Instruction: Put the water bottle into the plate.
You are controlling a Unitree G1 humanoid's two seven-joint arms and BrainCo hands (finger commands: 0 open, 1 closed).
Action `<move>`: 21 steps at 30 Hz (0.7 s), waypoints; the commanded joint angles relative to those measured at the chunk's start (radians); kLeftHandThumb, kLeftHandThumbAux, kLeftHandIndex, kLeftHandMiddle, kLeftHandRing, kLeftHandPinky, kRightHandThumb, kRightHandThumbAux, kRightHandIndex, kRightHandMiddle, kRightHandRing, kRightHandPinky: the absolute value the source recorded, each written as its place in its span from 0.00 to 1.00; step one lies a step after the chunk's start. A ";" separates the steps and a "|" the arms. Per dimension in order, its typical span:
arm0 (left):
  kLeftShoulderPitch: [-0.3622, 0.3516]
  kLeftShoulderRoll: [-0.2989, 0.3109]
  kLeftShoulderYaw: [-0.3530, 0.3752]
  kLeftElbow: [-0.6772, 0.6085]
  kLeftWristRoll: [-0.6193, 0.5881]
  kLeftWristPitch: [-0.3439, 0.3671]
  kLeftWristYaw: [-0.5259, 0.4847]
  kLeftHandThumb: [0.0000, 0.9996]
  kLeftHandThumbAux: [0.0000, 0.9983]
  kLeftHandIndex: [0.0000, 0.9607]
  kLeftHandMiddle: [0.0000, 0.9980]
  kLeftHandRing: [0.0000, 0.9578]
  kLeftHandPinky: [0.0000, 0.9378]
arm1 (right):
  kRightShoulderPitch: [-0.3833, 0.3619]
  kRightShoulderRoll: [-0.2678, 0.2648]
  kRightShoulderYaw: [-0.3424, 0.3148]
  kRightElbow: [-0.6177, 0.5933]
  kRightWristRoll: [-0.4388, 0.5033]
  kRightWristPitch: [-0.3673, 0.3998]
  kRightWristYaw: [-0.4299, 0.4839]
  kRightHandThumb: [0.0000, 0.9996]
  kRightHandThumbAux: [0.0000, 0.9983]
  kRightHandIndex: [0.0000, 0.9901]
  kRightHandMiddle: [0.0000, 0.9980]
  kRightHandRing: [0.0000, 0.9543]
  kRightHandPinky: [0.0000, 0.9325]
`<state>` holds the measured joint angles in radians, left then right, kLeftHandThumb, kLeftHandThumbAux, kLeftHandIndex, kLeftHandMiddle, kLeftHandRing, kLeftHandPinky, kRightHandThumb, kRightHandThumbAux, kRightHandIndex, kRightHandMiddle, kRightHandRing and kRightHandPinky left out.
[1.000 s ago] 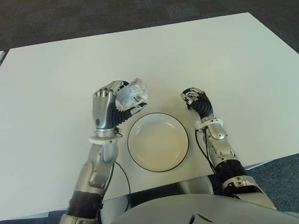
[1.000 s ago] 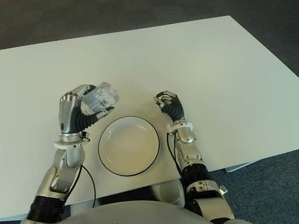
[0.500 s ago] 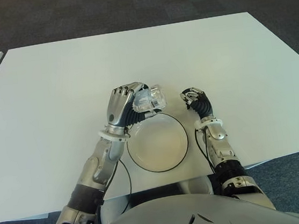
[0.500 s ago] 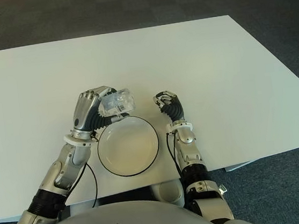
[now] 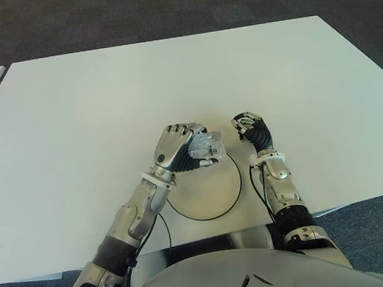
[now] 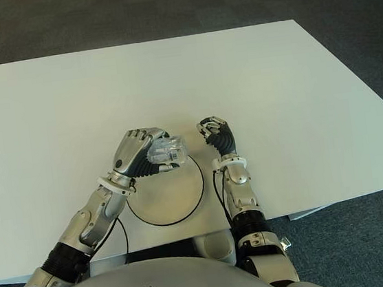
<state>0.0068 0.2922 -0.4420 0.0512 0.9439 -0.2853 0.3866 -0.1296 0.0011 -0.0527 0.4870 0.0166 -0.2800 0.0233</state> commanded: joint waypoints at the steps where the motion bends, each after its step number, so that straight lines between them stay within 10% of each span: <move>1: -0.009 0.010 -0.022 0.009 0.017 0.010 -0.024 0.85 0.67 0.42 0.55 0.87 0.90 | 0.014 0.004 0.002 0.015 -0.001 0.026 -0.006 0.70 0.73 0.44 0.76 0.78 0.78; 21: -0.004 0.059 -0.080 -0.001 0.020 0.056 -0.259 0.85 0.67 0.43 0.57 0.84 0.85 | 0.012 0.005 0.002 0.013 0.005 0.030 -0.007 0.70 0.73 0.44 0.76 0.78 0.78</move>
<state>0.0063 0.3370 -0.5116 0.0497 0.9661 -0.2360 0.1612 -0.1297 0.0016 -0.0517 0.4862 0.0153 -0.2782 0.0111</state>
